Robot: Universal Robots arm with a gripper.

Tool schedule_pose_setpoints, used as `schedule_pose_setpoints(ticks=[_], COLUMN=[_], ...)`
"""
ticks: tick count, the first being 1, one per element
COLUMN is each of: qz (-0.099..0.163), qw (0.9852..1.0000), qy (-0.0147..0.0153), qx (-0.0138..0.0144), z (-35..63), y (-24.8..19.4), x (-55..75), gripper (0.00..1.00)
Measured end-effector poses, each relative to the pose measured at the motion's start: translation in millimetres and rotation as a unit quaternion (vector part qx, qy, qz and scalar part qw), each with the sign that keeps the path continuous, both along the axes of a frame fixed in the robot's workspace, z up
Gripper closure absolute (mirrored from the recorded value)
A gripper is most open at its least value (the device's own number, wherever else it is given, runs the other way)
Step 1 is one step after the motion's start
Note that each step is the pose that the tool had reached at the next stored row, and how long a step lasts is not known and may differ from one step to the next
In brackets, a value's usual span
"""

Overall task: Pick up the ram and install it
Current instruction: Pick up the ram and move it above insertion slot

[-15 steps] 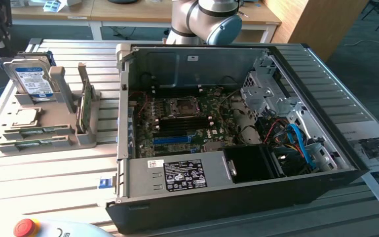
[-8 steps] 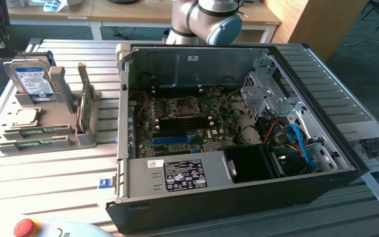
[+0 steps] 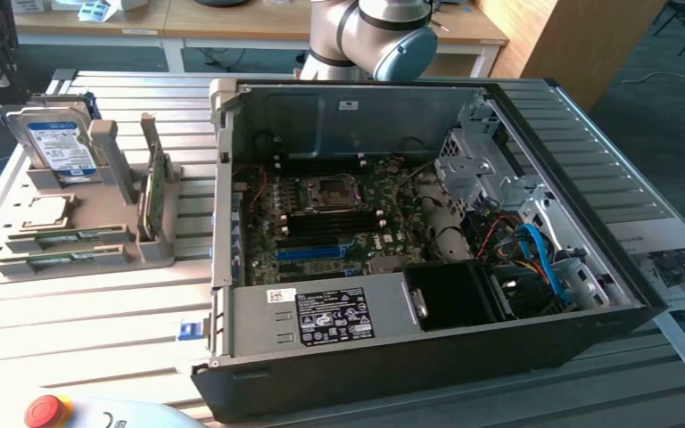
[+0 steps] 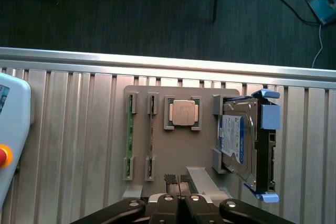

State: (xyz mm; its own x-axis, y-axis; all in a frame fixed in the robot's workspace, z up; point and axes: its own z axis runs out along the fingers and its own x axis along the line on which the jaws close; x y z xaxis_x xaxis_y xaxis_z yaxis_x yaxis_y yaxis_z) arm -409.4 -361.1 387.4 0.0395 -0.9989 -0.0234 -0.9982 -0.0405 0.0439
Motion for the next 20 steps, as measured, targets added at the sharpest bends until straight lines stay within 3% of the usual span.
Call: schedule_pose_setpoints(ticks=[6, 20], qz=[0.000, 0.000], qw=[1.0000, 1.0000], qy=[0.0000, -0.0001], qx=[0.0000, 0.0000], z=[0.0, -0.2], y=[-0.8, -22.0], x=[-0.1, -1.0], gripper=[0.90, 0.90])
